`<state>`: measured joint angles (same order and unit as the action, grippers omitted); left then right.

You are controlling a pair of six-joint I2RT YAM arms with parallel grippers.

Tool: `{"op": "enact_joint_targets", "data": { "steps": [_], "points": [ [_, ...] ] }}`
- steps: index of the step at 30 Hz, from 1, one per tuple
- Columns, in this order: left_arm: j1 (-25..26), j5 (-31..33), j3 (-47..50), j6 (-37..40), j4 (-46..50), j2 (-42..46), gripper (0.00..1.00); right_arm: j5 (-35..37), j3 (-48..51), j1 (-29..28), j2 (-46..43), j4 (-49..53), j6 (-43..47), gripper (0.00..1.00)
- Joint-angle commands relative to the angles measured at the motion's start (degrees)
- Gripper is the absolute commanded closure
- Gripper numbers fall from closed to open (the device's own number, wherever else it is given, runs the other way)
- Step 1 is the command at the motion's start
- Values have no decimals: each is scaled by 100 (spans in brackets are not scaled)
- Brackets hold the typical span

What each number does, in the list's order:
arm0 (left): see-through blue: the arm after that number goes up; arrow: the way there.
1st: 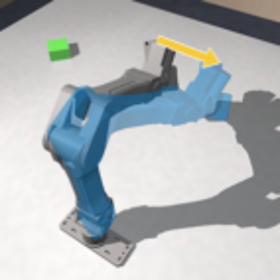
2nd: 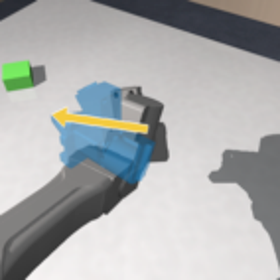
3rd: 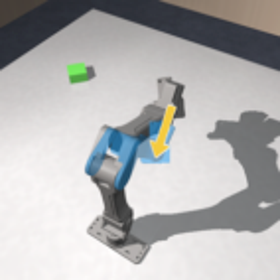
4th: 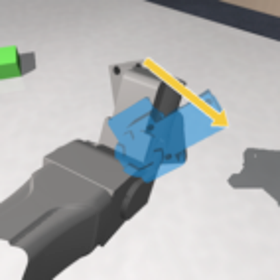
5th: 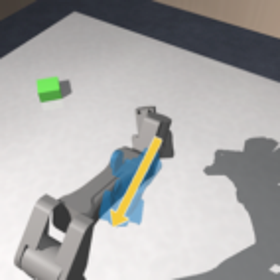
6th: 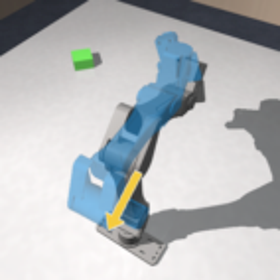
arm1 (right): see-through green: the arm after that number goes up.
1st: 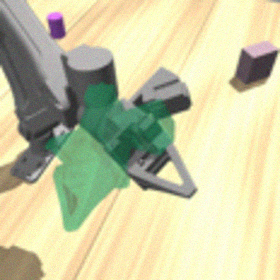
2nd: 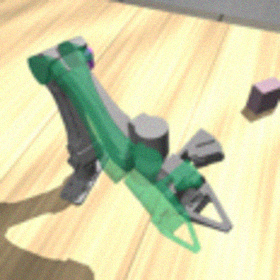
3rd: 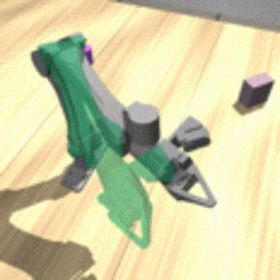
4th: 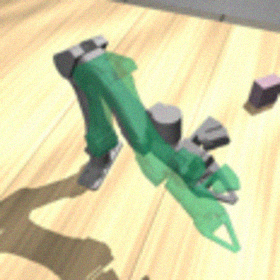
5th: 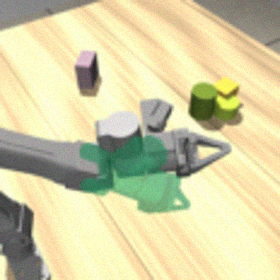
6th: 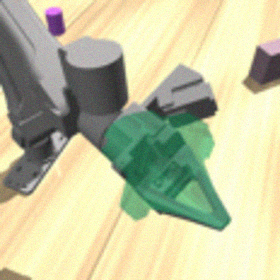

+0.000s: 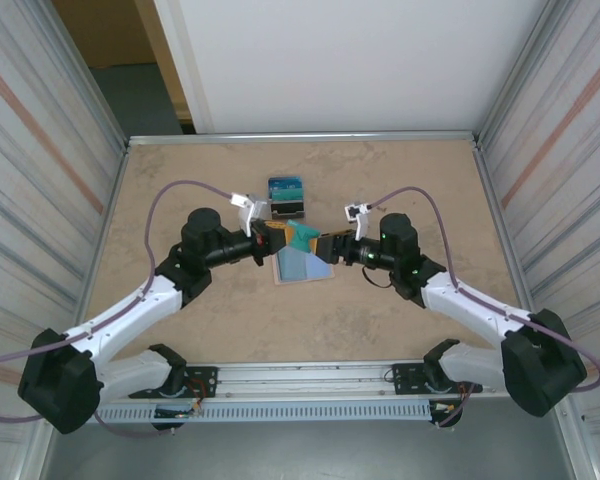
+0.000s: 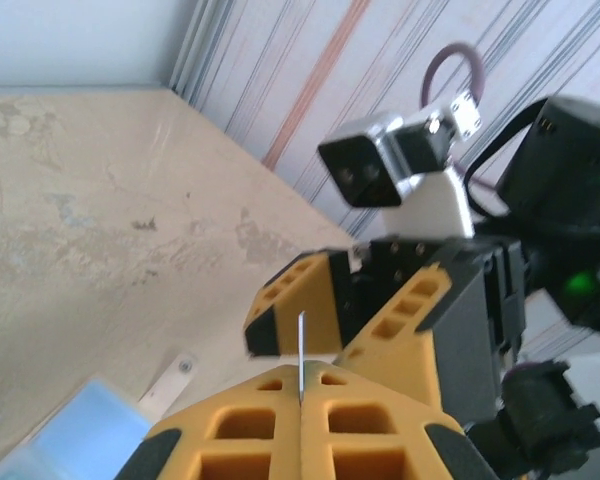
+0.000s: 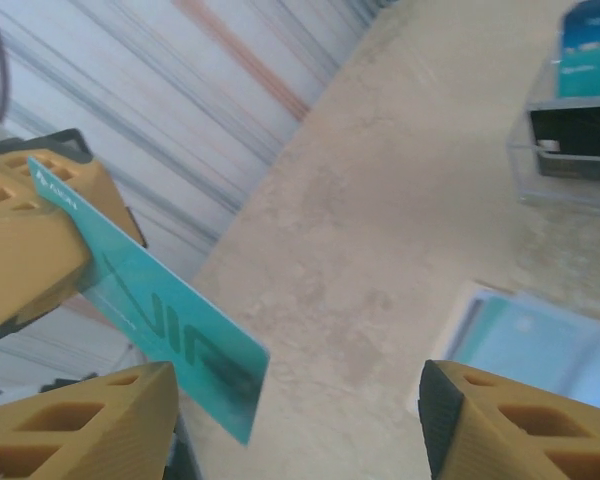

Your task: Take the credit cards out of the card holder

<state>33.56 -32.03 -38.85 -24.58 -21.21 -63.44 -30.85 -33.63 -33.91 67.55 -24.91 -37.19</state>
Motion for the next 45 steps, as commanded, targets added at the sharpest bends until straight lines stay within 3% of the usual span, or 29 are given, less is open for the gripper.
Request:
{"op": "enact_joint_targets", "data": {
  "steps": [1,7,13,15,18,21,25,32,45],
  "points": [
    [14,-92,38,-687,-791,-112,100,-391,-336,-130,268,-980,-322,38],
    [6,-102,176,-972,-1159,-120,100,-710,-660,-177,438,-1094,-206,52],
    [-94,-130,151,-862,-907,-14,97,-653,-767,-177,192,-496,104,92],
    [-178,-208,31,-618,-625,41,85,-613,-836,-182,42,-81,334,100],
    [-269,-329,-386,249,335,158,59,-562,-1012,-175,-189,838,842,100],
    [-263,-550,-979,1437,1519,194,42,-683,-1259,-177,-352,1759,1417,100],
    [-249,-985,-1811,2854,3029,-88,30,-868,-1633,-175,-444,2878,2206,100],
    [-72,-1307,-3012,4612,4904,-907,35,-1283,-2286,-167,-228,4297,3239,100],
    [73,-1484,-3966,5899,6433,-1765,52,-1685,-2411,3,-48,4478,3479,100]
  ]
}}
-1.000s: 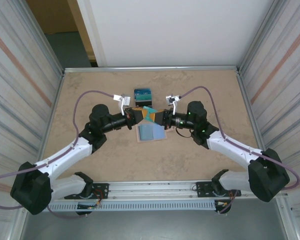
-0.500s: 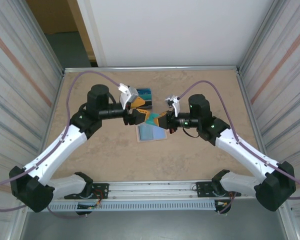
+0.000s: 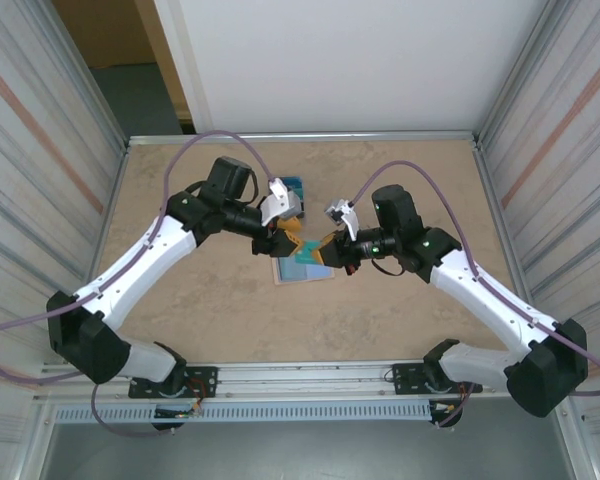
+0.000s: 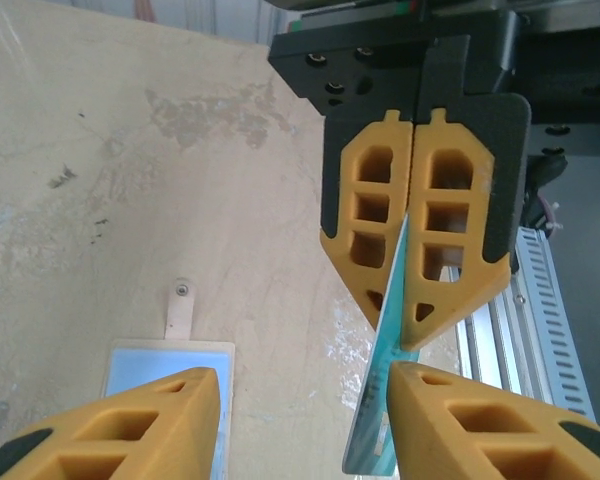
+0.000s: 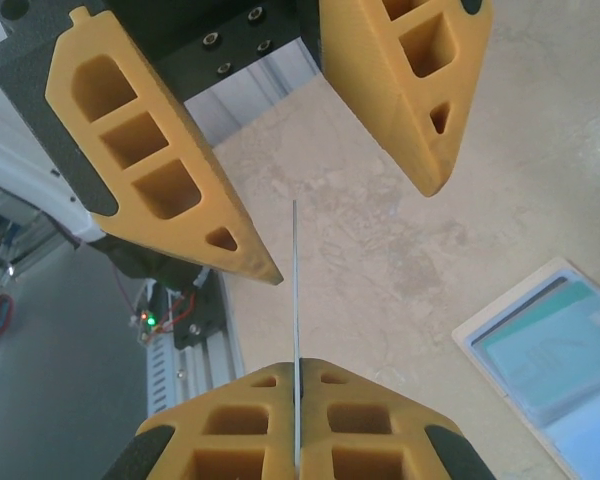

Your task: Take the credit cards out of the card holder

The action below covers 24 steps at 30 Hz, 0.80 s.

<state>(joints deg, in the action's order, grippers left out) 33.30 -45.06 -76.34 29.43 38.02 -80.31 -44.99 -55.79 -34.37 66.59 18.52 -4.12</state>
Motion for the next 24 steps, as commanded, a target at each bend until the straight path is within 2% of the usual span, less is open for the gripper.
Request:
{"op": "enact_joint_targets", "data": {
  "steps": [1,6,10,11,12,13,15,16,19,22,23,24],
  "points": [
    [136,-158,-247,563,557,-135,53,-305,-208,49,78,155,183,100],
    [339,-61,-487,837,891,-432,62,-374,-298,53,209,197,222,100],
    [362,-24,-566,866,910,-602,93,-353,-315,62,289,203,218,100],
    [362,18,-575,865,900,-621,97,-295,-303,58,293,211,214,98],
    [357,117,-579,832,863,-646,100,-219,-285,73,293,202,210,93],
    [361,262,-575,791,811,-654,100,-113,-270,81,286,204,186,83],
    [357,522,-567,757,757,-653,100,119,-222,105,255,187,155,74],
    [353,643,-543,772,747,-657,100,334,-205,119,227,166,112,67],
    [334,930,-420,832,635,-562,100,908,-77,183,95,52,-48,53],
    [252,1254,-255,834,402,-481,100,1295,48,302,-73,-83,-257,45],
    [196,1310,-238,864,367,-478,100,1378,76,329,-127,-116,-310,12],
    [123,1350,-238,916,334,-476,100,1444,118,356,-201,-142,-334,1]
  ]
}}
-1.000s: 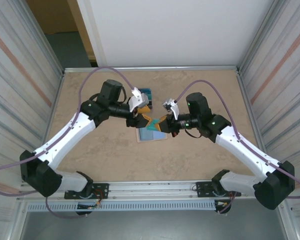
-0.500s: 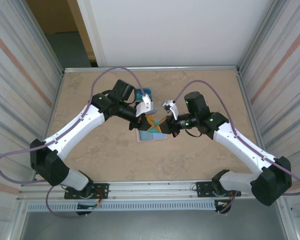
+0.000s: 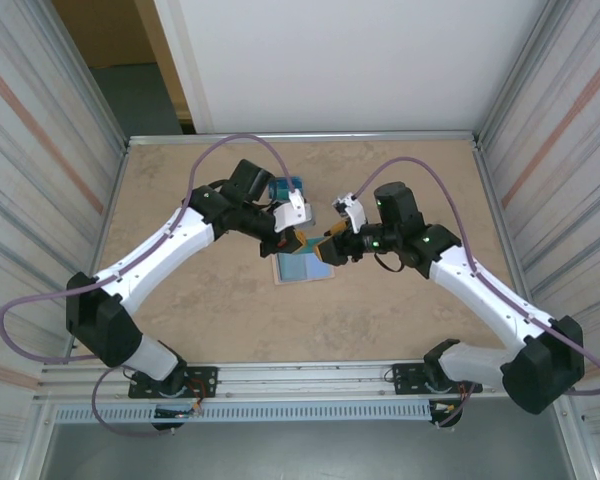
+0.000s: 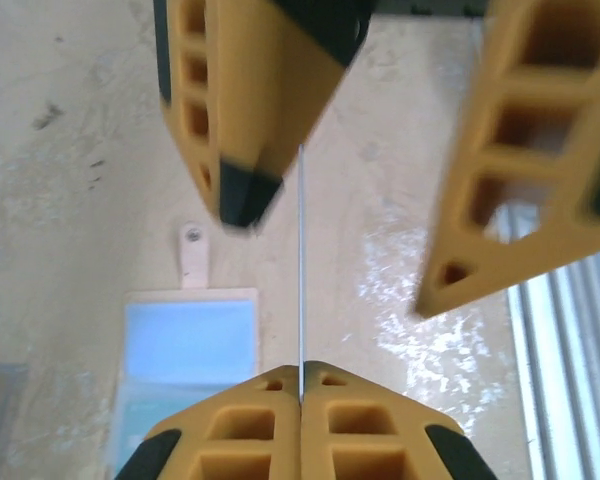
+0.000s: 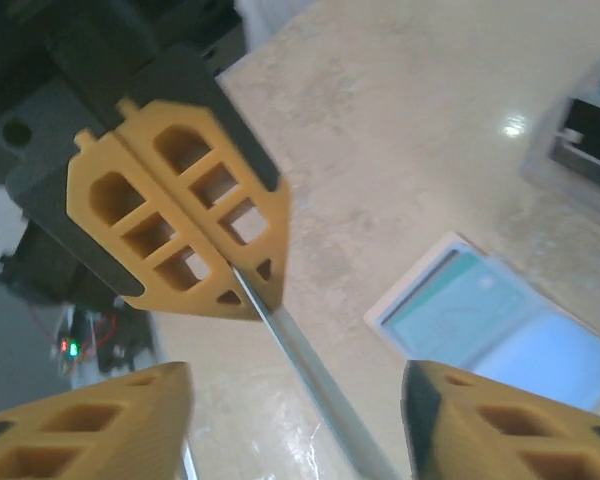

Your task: Take the credit cards out of the card holder

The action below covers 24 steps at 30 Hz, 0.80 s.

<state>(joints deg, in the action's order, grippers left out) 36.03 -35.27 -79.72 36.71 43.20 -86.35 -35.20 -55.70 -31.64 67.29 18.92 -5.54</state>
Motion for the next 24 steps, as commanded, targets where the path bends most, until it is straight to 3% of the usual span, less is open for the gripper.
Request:
{"op": "enact_joint_targets", "data": {
  "steps": [1,7,12,24],
  "points": [
    [-234,417,115,230,-233,114,100,539,137,96,-346,-201,-217,1],
    [-806,476,299,550,-862,25,100,1156,252,195,-699,-179,-491,1],
    [-1278,250,240,787,-1320,-340,100,2085,280,285,-1016,-164,-1063,1],
    [-1652,257,-589,1229,-1374,-1574,100,3757,353,334,-1753,198,-1841,1]
  ]
}}
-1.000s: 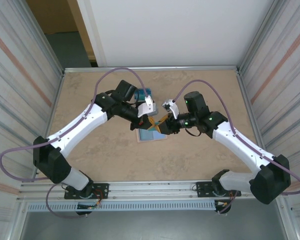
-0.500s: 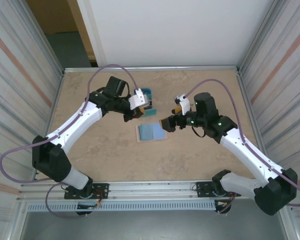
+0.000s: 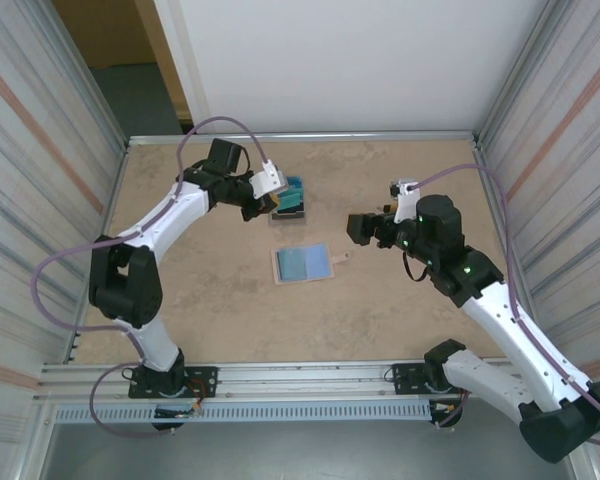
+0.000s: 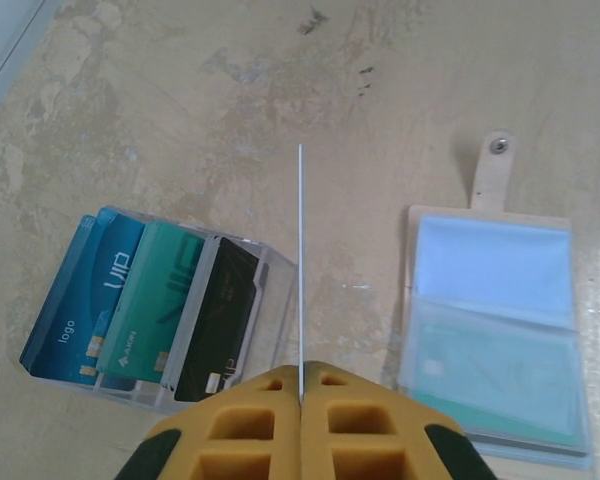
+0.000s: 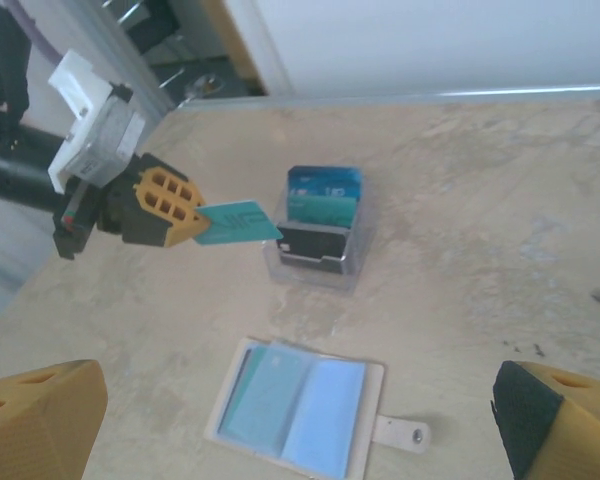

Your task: Take the credit cards out of the card holder

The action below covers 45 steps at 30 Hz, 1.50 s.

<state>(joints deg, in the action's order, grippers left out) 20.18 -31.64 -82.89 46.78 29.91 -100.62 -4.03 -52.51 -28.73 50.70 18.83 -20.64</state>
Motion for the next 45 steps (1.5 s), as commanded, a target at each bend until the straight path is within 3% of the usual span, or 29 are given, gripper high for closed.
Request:
{"op": "enact_joint_targets", "data": {
  "steps": [1,17,45],
  "points": [
    [-84,-118,-331,226,-84,-224,100,776,55,39,-104,246,-402,1],
    [-373,-297,-1867,796,503,-1750,100,1987,168,52,-552,384,-989,1],
    [-436,-158,-2686,1174,888,-2910,100,2006,28,87,-328,578,-1071,1]
  ]
}}
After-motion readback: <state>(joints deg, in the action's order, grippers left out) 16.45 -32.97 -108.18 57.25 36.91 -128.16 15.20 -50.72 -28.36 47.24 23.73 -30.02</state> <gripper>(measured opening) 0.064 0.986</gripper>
